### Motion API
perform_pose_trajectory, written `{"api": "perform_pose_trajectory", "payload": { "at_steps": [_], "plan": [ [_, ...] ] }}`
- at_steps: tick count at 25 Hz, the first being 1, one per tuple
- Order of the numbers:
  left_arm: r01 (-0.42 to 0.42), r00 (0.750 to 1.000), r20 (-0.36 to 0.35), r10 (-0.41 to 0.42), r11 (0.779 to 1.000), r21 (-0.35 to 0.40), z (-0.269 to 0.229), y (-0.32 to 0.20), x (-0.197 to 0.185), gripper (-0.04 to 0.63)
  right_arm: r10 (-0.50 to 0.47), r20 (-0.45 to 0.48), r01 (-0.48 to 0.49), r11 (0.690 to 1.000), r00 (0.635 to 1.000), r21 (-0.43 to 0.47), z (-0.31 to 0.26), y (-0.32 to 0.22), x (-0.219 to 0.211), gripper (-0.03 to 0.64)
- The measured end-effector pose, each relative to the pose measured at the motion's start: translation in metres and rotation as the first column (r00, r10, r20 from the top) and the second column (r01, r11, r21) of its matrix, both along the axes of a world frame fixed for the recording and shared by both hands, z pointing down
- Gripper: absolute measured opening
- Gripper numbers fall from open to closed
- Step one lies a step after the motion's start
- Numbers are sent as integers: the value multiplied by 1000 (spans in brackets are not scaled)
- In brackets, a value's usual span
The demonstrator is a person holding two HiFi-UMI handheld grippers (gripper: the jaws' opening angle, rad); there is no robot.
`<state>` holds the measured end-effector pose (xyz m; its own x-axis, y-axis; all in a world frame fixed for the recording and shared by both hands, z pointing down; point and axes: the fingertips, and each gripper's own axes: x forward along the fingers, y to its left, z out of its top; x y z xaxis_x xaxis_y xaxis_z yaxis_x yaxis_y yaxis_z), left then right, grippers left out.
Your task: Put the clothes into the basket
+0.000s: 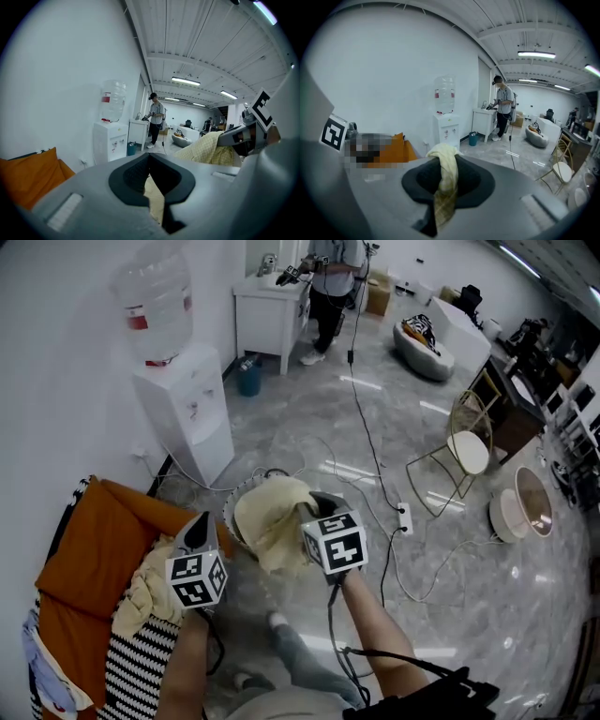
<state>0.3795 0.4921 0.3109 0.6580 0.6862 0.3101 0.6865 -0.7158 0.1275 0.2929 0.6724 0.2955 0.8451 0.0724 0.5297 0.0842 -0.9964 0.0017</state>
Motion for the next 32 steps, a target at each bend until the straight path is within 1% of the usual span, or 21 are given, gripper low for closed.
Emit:
{"api": "perform_pose_trajectory", "payload": {
  "at_steps": [4,10,15,19,23,26,29,32],
  "plan": [
    [6,1000,-1,-6,1000,1,10,15,27,-6,1,5,-1,1000,1000,7,10,16,29,54],
    [18,1000,-6,-18,1000,9,19,39,57,-6,-39,4,39,999,999,9,24,37,68,54],
    [43,999,2,-43,998,37,36,50,80,-6,-60,36,59,998,998,32,48,50,94,54],
    [58,998,17,-59,998,39,57,56,94,-6,-74,66,71,996,995,49,78,59,110,54],
    [59,997,48,-62,996,65,90,61,102,-6,-75,104,69,995,992,67,120,69,123,54],
    [55,995,76,-60,996,71,118,63,104,-6,-77,141,65,994,987,90,154,71,130,54],
    [72,989,121,-82,994,81,147,60,105,-6,-74,178,53,991,981,120,190,71,134,54],
    [86,981,165,-105,990,115,178,54,105,-6,-65,221,33,989,973,145,225,70,134,54]
  ]
}}
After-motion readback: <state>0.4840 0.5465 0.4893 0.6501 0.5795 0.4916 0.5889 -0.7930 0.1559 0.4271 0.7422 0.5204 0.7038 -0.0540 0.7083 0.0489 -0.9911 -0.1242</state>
